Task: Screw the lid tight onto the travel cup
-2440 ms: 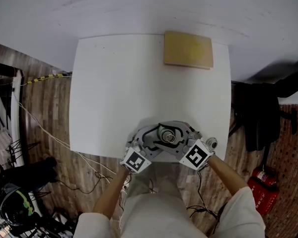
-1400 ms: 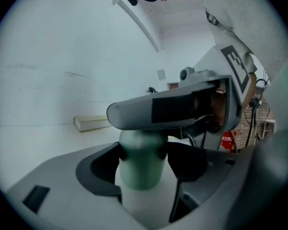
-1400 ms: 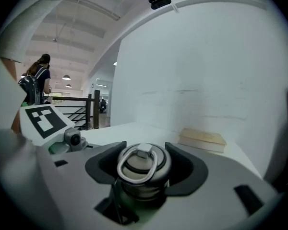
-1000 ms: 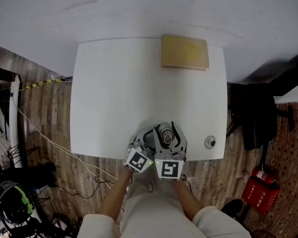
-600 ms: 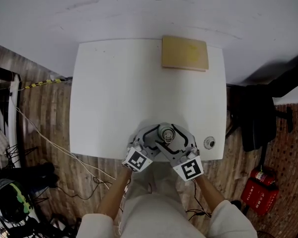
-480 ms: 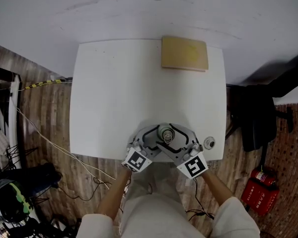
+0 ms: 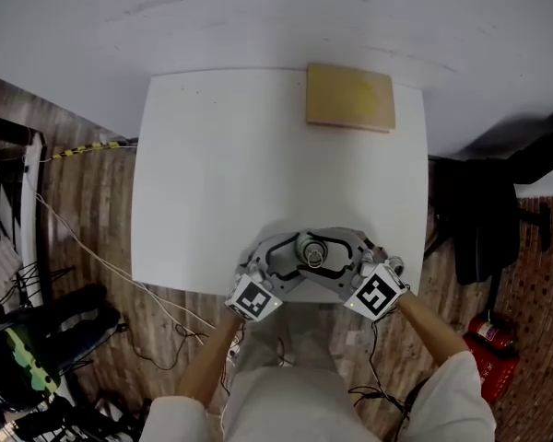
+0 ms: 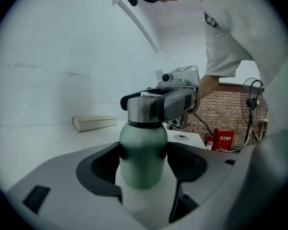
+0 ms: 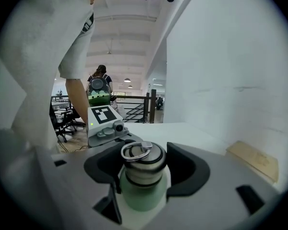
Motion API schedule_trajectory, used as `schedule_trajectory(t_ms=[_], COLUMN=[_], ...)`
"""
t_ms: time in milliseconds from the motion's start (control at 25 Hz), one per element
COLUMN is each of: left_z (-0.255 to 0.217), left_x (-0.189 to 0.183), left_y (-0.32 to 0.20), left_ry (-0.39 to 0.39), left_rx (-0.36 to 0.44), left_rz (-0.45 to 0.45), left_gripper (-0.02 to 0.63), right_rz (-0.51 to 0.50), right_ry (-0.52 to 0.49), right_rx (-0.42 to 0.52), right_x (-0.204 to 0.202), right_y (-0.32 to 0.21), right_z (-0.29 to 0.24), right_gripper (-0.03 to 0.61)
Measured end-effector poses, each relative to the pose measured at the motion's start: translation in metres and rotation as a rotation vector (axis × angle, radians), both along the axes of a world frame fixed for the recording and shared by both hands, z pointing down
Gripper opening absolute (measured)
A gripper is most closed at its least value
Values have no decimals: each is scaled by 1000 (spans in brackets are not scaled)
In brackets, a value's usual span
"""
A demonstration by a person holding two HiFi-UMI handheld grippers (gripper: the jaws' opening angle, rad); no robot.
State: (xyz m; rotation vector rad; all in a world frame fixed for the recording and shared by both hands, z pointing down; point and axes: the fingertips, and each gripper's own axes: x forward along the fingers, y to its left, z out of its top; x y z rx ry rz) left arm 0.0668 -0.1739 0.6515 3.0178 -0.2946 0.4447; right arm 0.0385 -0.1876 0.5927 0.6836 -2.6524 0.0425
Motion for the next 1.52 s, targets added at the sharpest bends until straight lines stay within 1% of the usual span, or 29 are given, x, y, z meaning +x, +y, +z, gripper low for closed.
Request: schedule_trajectory(t_ms=[120,320,560,640,720,880,1040,1120,1240,1280,1320,1400,1520], left_z=[1,0,5,4,3,3,1,3,4,3,3,1,-4], left_x=[0,0,-2,-1,0,0,0,0,0,0,1,1,-6], left_y=[0,0,0,1,1,1,0,0,2,3,3,3,2], left_ry=[-8,-8,-29,-26,-16,-16,-2,-8,-6,-4,-2,4,15], left_rx=[4,-2,19,5,-9,1,-2,-4,-21,-27,-29,-33,-41], left_rz=[2,-3,2,-3,-11,-14,-23,-23,-29,-30,-33,-41,-73], left_gripper=[310,310,310,310,310,310,310,310,310,310,311,313,313], right_rz=[61,254,546,633,700,799,839,825,779,767,758,749,752], right_ry=[-22,-41,-17,-13,1,36,10,-15,-37,-48,-60,-80,-105], right_rx=[14,29,45,44,46,76,88,106,89,82,79,90,105], right_x=[1,5,13,16,18,20,20,20,18,17,16,14,16], right_y=[-1,-6,-11,-13,-13,-15,-16,-17,-14,-14,-13,-13,-10], right_z=[1,2,3,2,2,0,-1,-3,-1,-1,-2,-5,-13], right_gripper=[267,264,264,264,264,264,266,268,272,292,328,344,338])
